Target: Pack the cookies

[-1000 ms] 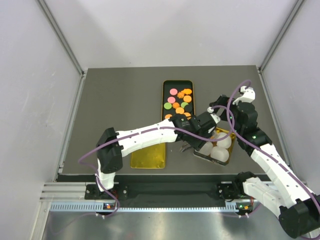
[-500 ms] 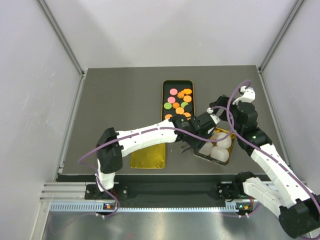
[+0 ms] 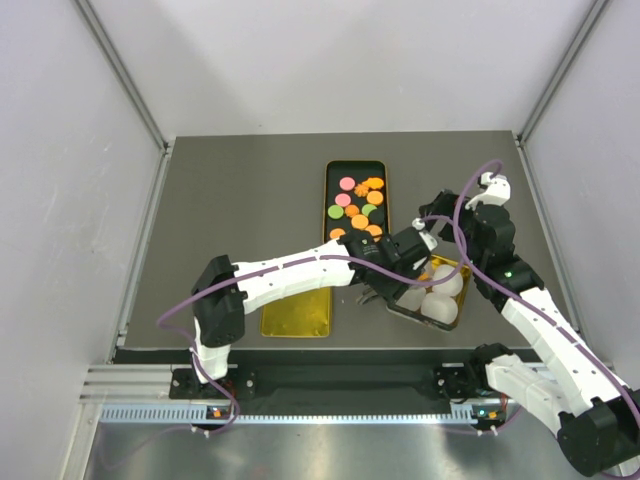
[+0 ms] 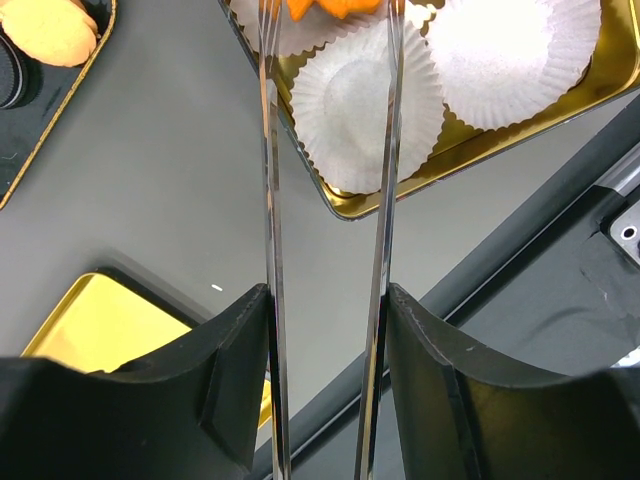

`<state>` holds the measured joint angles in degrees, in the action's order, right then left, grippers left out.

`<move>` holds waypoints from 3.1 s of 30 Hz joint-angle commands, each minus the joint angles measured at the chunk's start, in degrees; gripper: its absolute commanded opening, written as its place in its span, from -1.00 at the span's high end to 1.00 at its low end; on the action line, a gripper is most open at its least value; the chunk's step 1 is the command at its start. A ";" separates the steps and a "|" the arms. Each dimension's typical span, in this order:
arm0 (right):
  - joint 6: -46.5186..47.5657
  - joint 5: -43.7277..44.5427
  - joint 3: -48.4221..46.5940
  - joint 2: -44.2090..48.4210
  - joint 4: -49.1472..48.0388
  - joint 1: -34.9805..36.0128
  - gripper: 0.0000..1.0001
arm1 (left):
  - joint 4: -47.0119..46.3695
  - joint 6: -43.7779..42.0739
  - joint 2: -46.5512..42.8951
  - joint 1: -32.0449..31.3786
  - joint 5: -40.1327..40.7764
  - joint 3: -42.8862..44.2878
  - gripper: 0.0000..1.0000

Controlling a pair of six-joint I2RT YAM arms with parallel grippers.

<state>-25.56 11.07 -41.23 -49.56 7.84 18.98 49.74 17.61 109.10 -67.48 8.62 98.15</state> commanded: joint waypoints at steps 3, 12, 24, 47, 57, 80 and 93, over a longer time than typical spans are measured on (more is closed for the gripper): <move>-0.28 -2.90 -1.13 1.57 -1.86 -0.09 -1.00 | 1.95 2.35 -1.26 1.92 4.91 2.39 -0.05; -0.19 -3.16 -1.39 1.57 -1.95 -0.17 -0.99 | 0.19 1.38 -5.03 2.44 2.89 4.42 -0.09; -0.54 -4.74 -1.57 0.96 -2.39 -0.17 -0.99 | -1.48 4.10 -10.75 13.49 5.26 1.00 -0.11; -1.16 -6.85 -1.04 0.25 -3.18 -0.17 -0.99 | -5.88 1.91 -9.34 20.11 -5.37 -7.62 -0.14; -0.89 -6.50 -0.87 0.78 -3.00 -0.17 -0.99 | -6.32 1.82 -7.67 18.44 -6.07 -7.45 -0.14; -0.98 -6.41 -0.69 0.69 -3.09 -0.17 -0.99 | -6.23 1.99 -5.48 16.77 -2.56 -7.36 -0.04; -0.89 -6.59 -1.04 0.34 -3.09 -0.17 -1.00 | -5.97 1.99 -5.48 16.77 -0.01 -6.39 0.12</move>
<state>-26.17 4.64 -41.23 -49.56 6.81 19.00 46.11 19.81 103.70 -50.57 6.92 90.19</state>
